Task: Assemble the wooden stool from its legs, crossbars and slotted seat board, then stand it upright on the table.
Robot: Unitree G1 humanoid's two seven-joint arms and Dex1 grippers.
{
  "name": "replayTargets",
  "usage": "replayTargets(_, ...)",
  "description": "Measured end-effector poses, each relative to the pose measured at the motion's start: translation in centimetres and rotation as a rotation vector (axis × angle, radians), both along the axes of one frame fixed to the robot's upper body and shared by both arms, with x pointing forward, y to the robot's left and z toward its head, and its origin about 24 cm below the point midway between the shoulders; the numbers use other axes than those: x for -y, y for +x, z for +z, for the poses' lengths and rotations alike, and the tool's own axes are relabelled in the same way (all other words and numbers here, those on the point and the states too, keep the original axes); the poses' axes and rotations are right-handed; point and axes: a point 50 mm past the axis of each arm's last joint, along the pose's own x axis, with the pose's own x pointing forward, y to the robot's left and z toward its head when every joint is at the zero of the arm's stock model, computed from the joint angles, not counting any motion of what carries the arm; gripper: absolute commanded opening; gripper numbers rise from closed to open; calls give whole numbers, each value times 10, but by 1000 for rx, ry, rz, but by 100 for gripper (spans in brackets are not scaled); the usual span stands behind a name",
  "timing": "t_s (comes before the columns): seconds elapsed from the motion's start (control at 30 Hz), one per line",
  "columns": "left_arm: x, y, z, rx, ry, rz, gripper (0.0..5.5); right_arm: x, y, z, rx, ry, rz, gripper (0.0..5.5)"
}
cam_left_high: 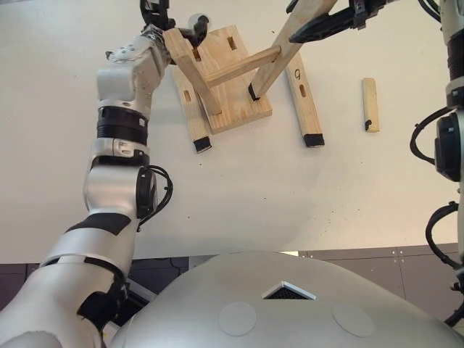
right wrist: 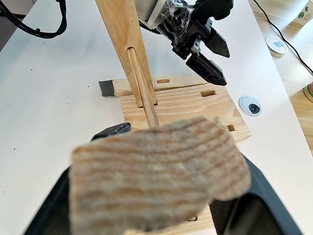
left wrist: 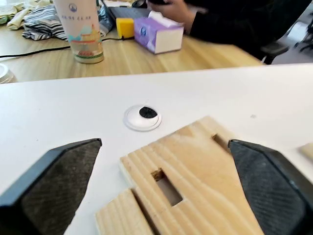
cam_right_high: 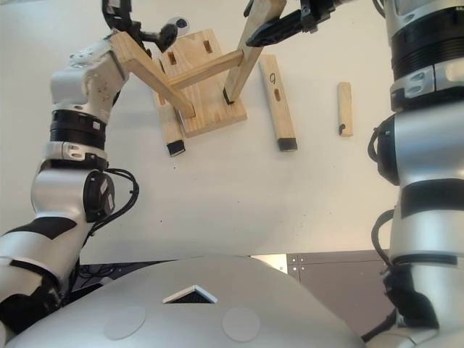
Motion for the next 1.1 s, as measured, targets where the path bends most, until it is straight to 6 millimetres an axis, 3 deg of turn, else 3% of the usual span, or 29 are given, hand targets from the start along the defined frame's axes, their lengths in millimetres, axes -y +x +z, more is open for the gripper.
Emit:
replayTargets(0.07, 4, -3, -22, -52, 136, -36, 478, -1, 1, 1, -2, -31, 9, 213)
replayTargets(0.17, 14, -1, -25, -47, 226, -100, 478, -11, 3, -1, -7, -108, 33, 213)
replayTargets(0.33, 28, 0, -27, -39, 210, -128, 478, -20, 6, 5, 9, -230, 67, 210)
replayTargets(0.4, 44, -1, -28, -40, 174, -156, 478, -24, 6, 7, 15, -281, 81, 209)
replayTargets(0.63, 41, 1, -21, 49, 91, -155, 478, -32, 5, 12, 35, -344, 118, 208)
replayTargets(0.7, 38, 12, 13, 178, 44, -197, 478, -35, 5, 13, 40, -338, 126, 208)
replayTargets(0.77, 34, 23, 74, 323, 26, -283, 478, -35, 5, 16, 41, -327, 126, 208)
replayTargets(0.8, 34, 22, 101, 362, 13, -344, 478, -36, 5, 18, 44, -323, 123, 208)
replayTargets(0.87, 41, 13, 138, 363, 13, -497, 478, -35, 5, 16, 35, -318, 120, 208)
replayTargets(0.9, 52, 4, 161, 343, 55, -635, 478, -35, 5, 14, 25, -314, 114, 208)
replayTargets(1.0, 78, -18, 185, 238, 128, -883, 424, -33, 4, 12, 15, -286, 103, 208)
replayTargets(1.1, 92, -43, 183, 48, 201, -1090, 419, -34, 4, 11, 16, -273, 102, 208)
